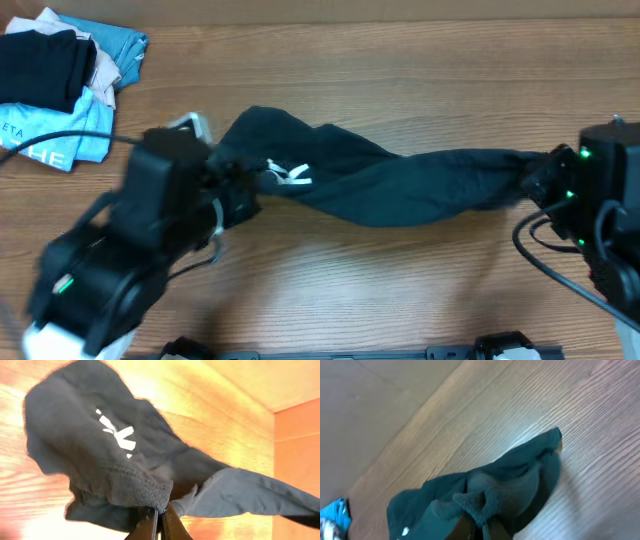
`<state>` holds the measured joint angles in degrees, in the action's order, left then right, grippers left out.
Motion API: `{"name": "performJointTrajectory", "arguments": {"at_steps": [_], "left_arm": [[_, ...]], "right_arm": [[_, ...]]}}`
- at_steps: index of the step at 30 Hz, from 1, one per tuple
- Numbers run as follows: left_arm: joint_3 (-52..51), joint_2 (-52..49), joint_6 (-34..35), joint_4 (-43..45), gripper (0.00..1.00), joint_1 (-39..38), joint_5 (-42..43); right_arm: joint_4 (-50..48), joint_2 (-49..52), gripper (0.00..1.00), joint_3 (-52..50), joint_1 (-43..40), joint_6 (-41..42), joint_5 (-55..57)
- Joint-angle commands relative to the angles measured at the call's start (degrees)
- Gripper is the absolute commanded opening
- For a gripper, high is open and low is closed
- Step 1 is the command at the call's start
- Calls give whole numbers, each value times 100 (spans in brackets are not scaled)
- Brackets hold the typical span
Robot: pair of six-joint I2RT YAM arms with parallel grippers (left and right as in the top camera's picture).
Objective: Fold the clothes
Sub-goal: 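Lift the shirt high with both grippers and shake it open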
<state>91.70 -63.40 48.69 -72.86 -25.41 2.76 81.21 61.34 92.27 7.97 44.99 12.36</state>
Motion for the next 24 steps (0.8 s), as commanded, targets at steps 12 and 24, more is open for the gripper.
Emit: {"name": "performJointTrajectory", "arguments": {"at_steps": [12, 24], "left_arm": [[3812, -125, -981, -1510, 4, 24, 0], [4972, -597, -1272, -1508, 4, 24, -986]], "right_arm": [[1086, -20, 4, 2758, -22, -752, -221], [271, -20, 4, 3569, -22, -885, -216]]}}
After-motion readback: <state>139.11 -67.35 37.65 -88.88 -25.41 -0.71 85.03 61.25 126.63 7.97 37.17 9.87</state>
